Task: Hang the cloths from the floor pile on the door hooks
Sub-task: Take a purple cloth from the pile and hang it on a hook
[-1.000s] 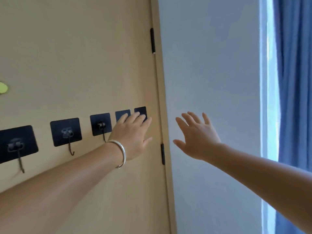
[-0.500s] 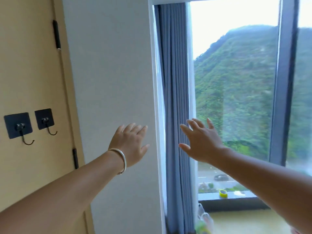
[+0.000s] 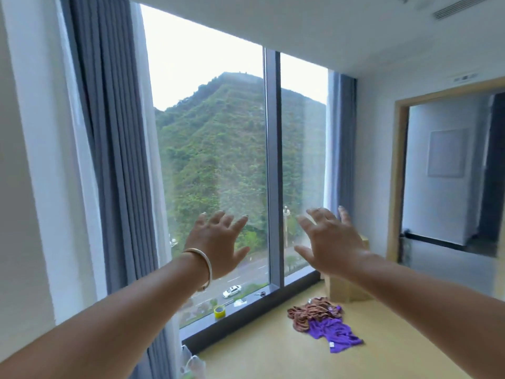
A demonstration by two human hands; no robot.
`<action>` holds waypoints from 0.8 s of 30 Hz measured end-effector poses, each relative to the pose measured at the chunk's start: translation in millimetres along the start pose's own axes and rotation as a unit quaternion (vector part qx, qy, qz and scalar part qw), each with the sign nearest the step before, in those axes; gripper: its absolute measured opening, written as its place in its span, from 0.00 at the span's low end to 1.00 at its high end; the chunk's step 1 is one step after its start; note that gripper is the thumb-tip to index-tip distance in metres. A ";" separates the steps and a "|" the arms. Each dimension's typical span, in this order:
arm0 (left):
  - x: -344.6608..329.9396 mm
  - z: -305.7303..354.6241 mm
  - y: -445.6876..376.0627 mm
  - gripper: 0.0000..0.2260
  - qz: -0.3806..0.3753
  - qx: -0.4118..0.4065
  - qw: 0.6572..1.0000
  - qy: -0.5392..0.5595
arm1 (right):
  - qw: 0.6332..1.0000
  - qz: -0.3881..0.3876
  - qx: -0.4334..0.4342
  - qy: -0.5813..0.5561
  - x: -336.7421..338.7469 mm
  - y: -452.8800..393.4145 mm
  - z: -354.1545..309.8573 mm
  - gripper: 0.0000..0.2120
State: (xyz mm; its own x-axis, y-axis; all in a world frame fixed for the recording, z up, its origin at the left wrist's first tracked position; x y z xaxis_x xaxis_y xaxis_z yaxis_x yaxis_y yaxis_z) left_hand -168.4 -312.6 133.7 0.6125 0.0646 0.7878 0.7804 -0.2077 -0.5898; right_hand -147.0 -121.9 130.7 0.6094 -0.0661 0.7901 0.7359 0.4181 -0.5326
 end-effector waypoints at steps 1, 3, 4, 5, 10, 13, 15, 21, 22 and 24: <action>-4.9 22.9 -10.1 0.32 0.000 -0.015 1.000 0.012 | 1.000 -0.011 -0.018 0.010 -3.0 10.2 23.7 0.32; -11.6 64.9 -27.5 0.32 0.004 -0.041 0.999 0.030 | 0.998 -0.027 -0.051 0.025 -7.4 28.9 66.4 0.32; -14.3 87.7 -36.1 0.32 0.005 -0.054 0.998 0.040 | 0.997 -0.031 -0.069 0.032 -9.2 39.4 88.0 0.32; -17.0 107.8 -43.2 0.32 0.008 -0.065 0.997 0.050 | 0.995 -0.033 -0.084 0.040 -10.8 48.7 106.6 0.32; -24.0 206.9 -70.3 0.33 0.027 -0.122 0.989 0.080 | 0.982 -0.062 -0.160 0.080 -21.3 103.7 185.4 0.31; -23.7 262.5 -84.1 0.33 0.039 -0.153 0.983 0.093 | 0.971 -0.081 -0.201 0.100 -22.6 139.8 227.0 0.31; -22.9 298.8 -92.2 0.33 0.042 -0.171 0.978 0.108 | 0.963 -0.093 -0.223 0.115 -19.3 163.7 254.7 0.31; -18.4 394.2 -108.6 0.32 0.061 -0.221 0.961 0.158 | 0.939 -0.118 -0.283 0.158 1.7 222.9 329.1 0.30; -18.4 408.6 -111.1 0.32 0.064 -0.229 0.958 0.162 | 0.935 -0.125 -0.292 0.159 3.0 231.0 338.6 0.30; -18.7 434.0 -117.2 0.32 0.064 -0.241 0.953 0.170 | 0.928 -0.135 -0.303 0.166 3.0 243.0 353.3 0.30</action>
State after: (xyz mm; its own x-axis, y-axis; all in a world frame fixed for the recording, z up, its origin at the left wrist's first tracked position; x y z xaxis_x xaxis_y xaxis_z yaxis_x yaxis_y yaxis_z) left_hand -216.8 134.2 111.1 0.5587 -0.2954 0.7750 0.5028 -0.6224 -0.5998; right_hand -70.7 299.6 110.9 0.3614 -0.4128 0.8360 0.8446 -0.2350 -0.4812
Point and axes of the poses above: each hand's wrist, its own y-axis away from the middle knuckle, its own x-axis out of the back of the hand, z = x × y, the point moved 9 cm from there along -y, towards the middle knuckle, and after that the axes turned 12 degrees about x, right-handed, at the moved point
